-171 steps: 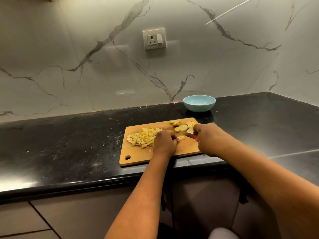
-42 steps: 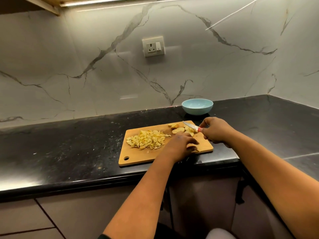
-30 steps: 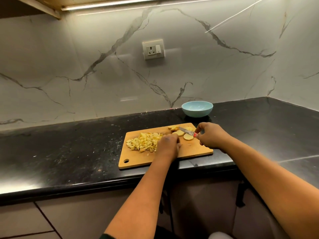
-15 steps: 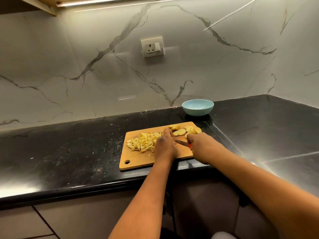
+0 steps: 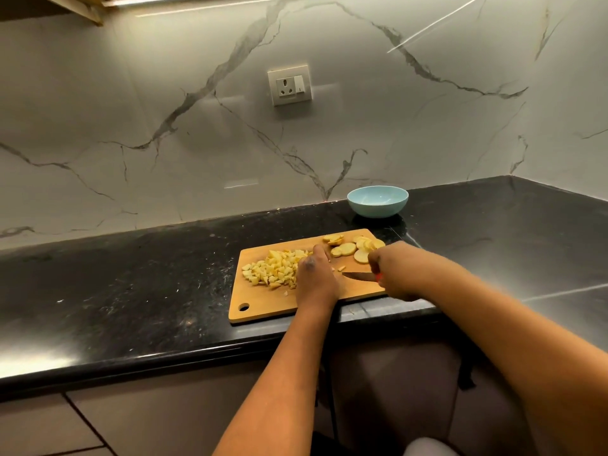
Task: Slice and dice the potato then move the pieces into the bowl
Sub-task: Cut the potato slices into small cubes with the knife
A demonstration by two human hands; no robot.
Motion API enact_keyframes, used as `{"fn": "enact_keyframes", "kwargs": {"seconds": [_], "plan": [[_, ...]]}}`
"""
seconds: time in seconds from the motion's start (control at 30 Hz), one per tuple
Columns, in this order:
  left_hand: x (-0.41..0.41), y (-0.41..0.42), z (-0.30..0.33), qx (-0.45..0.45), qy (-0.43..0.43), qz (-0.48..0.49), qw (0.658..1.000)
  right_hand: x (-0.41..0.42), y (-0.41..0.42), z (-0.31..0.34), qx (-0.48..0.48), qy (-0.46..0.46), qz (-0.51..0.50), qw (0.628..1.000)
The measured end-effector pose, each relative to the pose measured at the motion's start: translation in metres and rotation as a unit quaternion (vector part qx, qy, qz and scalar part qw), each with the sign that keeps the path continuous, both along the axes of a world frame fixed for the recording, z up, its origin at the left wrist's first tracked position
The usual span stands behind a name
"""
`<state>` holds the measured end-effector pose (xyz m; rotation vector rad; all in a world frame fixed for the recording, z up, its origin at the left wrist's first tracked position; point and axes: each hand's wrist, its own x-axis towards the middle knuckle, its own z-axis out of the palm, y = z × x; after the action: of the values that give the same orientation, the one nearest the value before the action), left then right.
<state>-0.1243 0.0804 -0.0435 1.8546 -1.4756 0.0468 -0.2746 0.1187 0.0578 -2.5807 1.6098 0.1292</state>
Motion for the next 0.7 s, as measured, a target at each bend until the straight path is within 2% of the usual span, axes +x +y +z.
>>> {"fn": "enact_keyframes", "kwargs": {"seconds": [0.13, 0.2, 0.3, 0.37, 0.47, 0.6, 0.7], "plan": [[0.000, 0.002, 0.000, -0.020, -0.024, 0.005, 0.999, -0.019, -0.015, 0.003, 0.034, -0.104, -0.011, 0.994], [0.000, 0.001, -0.002, -0.024, -0.062, -0.016, 0.998, -0.023, -0.026, -0.001, 0.020, -0.168, -0.038, 0.985], [-0.002, -0.002, 0.002, 0.011, -0.117, -0.058, 0.991, -0.024, -0.040, -0.013, -0.012, -0.209, -0.075, 0.975], [-0.002, -0.008, 0.006, 0.056, -0.119, -0.059, 0.990, -0.024, -0.045, -0.020, -0.015, -0.221, -0.085, 0.972], [0.001, -0.013, 0.012, 0.084, -0.123, -0.029, 0.988, -0.025, -0.051, -0.027, -0.011, -0.239, -0.086, 0.967], [0.014, -0.015, 0.014, 0.044, -0.120, 0.045, 0.991, -0.031, -0.055, -0.029, -0.026, -0.286, -0.101, 0.953], [0.016, -0.015, 0.018, 0.033, -0.110, 0.051, 0.992, -0.036, -0.060, -0.028, -0.041, -0.341, -0.117, 0.932]]}}
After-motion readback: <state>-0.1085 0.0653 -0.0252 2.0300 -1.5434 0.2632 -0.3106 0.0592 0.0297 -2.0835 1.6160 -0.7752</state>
